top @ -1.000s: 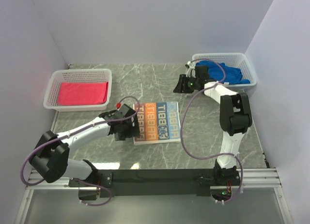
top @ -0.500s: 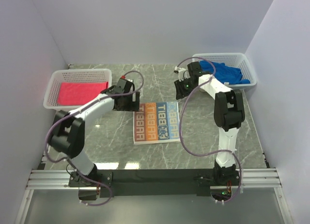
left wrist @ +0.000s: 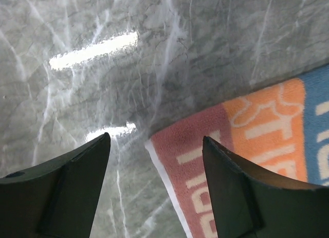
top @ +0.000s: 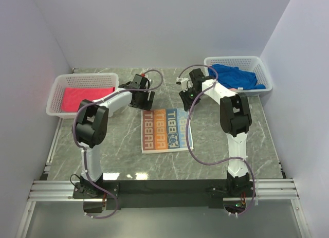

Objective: Fold and stack the towels
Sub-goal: Fold the towel

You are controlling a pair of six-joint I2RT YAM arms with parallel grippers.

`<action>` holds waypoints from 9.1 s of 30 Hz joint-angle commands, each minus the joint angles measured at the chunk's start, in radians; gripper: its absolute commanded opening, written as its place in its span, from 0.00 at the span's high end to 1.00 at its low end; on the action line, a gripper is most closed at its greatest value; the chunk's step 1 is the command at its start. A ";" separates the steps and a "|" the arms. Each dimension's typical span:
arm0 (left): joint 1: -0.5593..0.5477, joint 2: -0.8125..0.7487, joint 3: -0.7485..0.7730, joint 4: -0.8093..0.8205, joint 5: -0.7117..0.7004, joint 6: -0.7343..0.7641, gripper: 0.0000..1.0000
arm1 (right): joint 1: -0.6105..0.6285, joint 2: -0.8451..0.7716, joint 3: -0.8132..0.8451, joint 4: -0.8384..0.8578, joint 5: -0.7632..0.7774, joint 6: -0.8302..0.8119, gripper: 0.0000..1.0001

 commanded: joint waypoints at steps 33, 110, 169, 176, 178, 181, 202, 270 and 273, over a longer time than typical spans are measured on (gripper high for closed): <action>0.082 0.184 0.046 -0.019 0.133 0.066 0.40 | 0.045 0.023 -0.003 -0.030 0.101 -0.061 1.00; 0.014 -0.088 -0.158 0.188 -0.152 -0.044 0.99 | 0.042 -0.206 -0.161 0.286 0.200 0.058 1.00; -0.222 -0.660 -0.792 0.205 -0.054 -0.495 0.99 | 0.099 -0.770 -0.894 0.346 0.311 0.563 1.00; -0.226 -0.613 -0.766 0.168 -0.144 -0.501 0.99 | 0.102 -0.759 -0.905 0.336 0.292 0.569 1.00; -0.226 -0.611 -0.744 0.156 -0.158 -0.498 0.99 | 0.103 -0.766 -0.908 0.329 0.294 0.572 1.00; -0.228 -0.603 -0.718 0.139 -0.173 -0.492 0.99 | 0.102 -0.767 -0.914 0.323 0.291 0.584 1.00; -0.283 -0.694 -0.657 0.013 -0.160 -0.510 0.24 | 0.169 -0.928 -0.859 0.194 0.249 0.620 0.45; -0.320 -0.593 -0.925 0.299 -0.086 -0.876 0.50 | 0.097 -0.962 -1.482 0.979 0.139 1.303 0.60; -0.320 -0.612 -0.901 0.279 -0.075 -0.877 0.46 | 0.079 -0.985 -1.462 0.946 0.145 1.273 0.60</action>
